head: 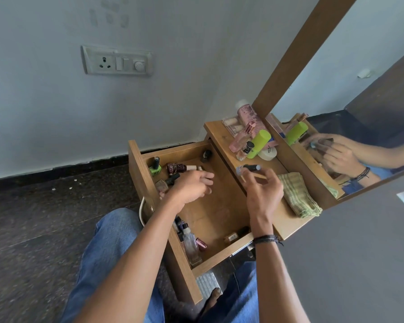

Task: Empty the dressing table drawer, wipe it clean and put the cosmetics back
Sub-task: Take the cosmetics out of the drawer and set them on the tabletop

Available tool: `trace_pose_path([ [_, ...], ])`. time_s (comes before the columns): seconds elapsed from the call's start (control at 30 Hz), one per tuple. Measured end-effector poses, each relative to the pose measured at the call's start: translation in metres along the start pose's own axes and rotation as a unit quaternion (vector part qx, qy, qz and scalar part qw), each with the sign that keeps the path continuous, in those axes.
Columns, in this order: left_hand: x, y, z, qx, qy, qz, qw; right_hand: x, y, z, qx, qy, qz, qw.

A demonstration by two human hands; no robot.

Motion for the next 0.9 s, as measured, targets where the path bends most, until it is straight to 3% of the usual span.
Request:
trace_pose_path([
  [0.1, 0.002, 0.003, -0.002, -0.003, 0.015, -0.158, 0.987, 0.005, 0.001, -0.023, -0.03, -0.001, 0.066, 0.997],
  [0.3, 0.009, 0.016, 0.009, 0.173, 0.008, -0.349, 0.921, -0.003, 0.017, -0.044, -0.012, 0.022, 0.11, 0.994],
  [0.43, 0.01, 0.017, 0.013, 0.242, 0.007, -0.414, 0.877, -0.007, 0.024, -0.042, -0.005, 0.012, 0.106, 0.994],
  [0.63, 0.023, 0.023, 0.017, 0.318, -0.036, -0.427, 0.846, -0.011, 0.02, -0.035, -0.05, 0.017, 0.07, 0.996],
  [0.7, 0.023, 0.024, 0.019, 0.328, -0.041, -0.428, 0.841, -0.008, 0.016, -0.029, -0.087, -0.016, 0.059, 0.994],
  [0.8, 0.022, 0.024, 0.02, 0.338, -0.047, -0.447, 0.827, -0.006, 0.014, -0.01, -0.114, -0.14, 0.043, 0.983],
  [0.9, 0.027, 0.023, 0.018, 0.344, -0.061, -0.459, 0.817, -0.008, 0.023, 0.016, -0.066, -0.233, 0.056, 0.969],
])
Point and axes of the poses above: each hand's wrist, its own z-axis away from the middle knuckle, its own y-axis out of the palm, x = y × z, the point moved 3 cm from there along -z, towards the middle knuckle, and after that the axes turned 4 degrees about -x, right-handed, at the moved point
